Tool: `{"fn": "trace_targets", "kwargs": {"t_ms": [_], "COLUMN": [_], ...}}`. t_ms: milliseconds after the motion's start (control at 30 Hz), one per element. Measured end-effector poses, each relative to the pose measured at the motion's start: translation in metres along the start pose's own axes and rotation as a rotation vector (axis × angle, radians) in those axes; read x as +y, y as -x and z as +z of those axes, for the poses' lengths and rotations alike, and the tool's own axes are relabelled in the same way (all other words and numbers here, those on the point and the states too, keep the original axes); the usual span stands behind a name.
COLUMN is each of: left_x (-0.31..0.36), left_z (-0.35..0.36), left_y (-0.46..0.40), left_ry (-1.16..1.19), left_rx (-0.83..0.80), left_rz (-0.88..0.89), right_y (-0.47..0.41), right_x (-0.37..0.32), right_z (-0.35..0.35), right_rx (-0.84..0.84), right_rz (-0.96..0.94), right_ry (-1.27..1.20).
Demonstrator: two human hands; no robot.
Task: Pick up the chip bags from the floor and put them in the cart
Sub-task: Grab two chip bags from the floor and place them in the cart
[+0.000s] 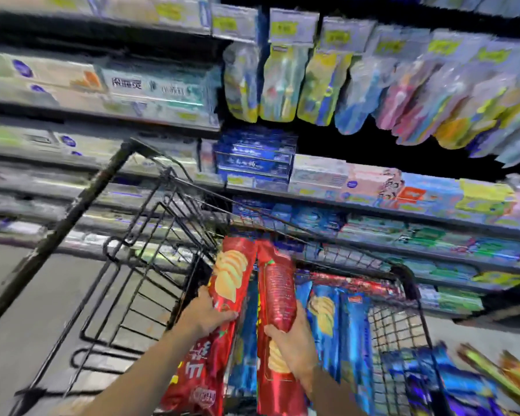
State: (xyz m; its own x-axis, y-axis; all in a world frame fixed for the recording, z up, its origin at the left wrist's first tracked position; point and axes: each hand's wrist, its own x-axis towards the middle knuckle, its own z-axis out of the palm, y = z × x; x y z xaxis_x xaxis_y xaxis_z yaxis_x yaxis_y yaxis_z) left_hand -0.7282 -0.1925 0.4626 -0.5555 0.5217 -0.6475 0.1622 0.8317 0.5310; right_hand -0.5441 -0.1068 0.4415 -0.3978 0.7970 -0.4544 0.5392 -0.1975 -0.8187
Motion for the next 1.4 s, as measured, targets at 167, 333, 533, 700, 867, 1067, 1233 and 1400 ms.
{"fn": "trace_targets", "kwargs": {"t_ms": [167, 333, 533, 700, 867, 1067, 1233, 1400], "left_x": [-0.020, -0.041, -0.060, -0.076, -0.081, -0.031, 0.089, 0.220], "left_z": [0.030, 0.070, 0.105, 0.125, 0.130, 0.097, 0.090, 0.156], "left_y": [-0.034, -0.095, -0.149, -0.165, -0.155, -0.135, -0.097, -0.034], "left_ry": [0.005, -0.044, -0.163, -0.174, -0.241, -0.395, -0.476, -0.567], "left_rx": [0.017, 0.035, 0.067, 0.079, 0.082, 0.159, 0.310, 0.261], "left_rz": [-0.068, -0.084, -0.108, -0.121, -0.105, 0.146, 0.590, 0.968], "right_y": [-0.034, -0.070, -0.110, -0.109, -0.109, -0.108, -0.102, -0.072], "right_x": [0.036, 0.070, 0.112, 0.122, 0.124, 0.096, 0.059, 0.058], "right_z": [0.041, 0.067, 0.091, 0.102, 0.093, 0.034, -0.063, -0.213], "right_rx": [-0.050, -0.007, 0.099, 0.077, 0.013, -0.021, 0.237, 0.558], "right_rz": [0.079, 0.207, 0.197, 0.211, 0.237, 0.015, -0.288, -0.308], "right_ry": [0.075, 0.293, 0.396, 0.452, 0.451, 0.583, 0.643, 0.665]}}
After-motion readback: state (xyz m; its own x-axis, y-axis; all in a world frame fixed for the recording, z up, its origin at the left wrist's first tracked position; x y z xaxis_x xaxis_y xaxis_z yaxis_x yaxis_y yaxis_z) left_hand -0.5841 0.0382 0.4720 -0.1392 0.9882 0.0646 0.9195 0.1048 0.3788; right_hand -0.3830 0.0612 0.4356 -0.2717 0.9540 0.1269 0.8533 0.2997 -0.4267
